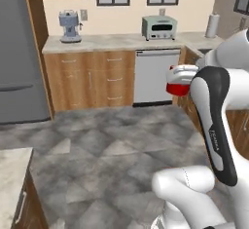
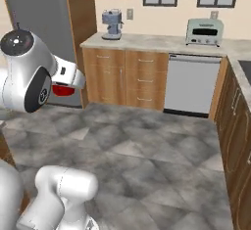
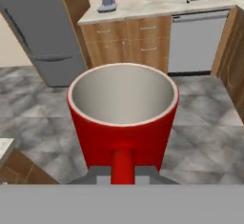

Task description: There is a tray on the dining counter. Grab the cup, mug, and pitcher and place them on the tray. The pitcher may be placed next to the tray if it cannot fit the tray.

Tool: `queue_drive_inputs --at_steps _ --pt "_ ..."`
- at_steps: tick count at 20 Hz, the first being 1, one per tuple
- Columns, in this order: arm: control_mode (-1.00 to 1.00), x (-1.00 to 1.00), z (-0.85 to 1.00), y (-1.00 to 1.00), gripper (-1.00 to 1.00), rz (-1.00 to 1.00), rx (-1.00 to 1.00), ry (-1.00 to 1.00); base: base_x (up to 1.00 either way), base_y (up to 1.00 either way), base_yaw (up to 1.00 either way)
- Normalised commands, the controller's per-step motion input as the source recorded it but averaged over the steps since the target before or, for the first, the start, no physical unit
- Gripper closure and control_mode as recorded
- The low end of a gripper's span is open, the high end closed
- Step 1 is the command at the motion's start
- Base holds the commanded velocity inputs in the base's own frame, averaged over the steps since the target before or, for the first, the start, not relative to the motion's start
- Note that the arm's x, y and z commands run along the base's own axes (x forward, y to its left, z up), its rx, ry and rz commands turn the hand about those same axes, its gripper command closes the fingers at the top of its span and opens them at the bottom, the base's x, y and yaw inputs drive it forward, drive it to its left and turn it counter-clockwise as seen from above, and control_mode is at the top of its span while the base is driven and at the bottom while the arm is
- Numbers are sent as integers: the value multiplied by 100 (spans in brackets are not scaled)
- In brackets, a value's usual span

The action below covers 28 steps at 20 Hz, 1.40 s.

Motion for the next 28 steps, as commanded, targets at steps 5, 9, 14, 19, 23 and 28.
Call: queue_drive_inputs --at_steps 5,9,14,19,23,28 --pt "100 0 0 0 100 0 0 0 81 -32 37" --pt "100 0 0 0 100 0 0 0 100 -70 2" --pt "100 0 0 0 100 0 0 0 100 -70 4" --pt "100 0 0 0 100 0 0 0 98 -41 47" --pt "100 0 0 0 100 0 0 0 72 -28 80" --pt "100 0 0 0 100 0 0 0 78 -23 80"
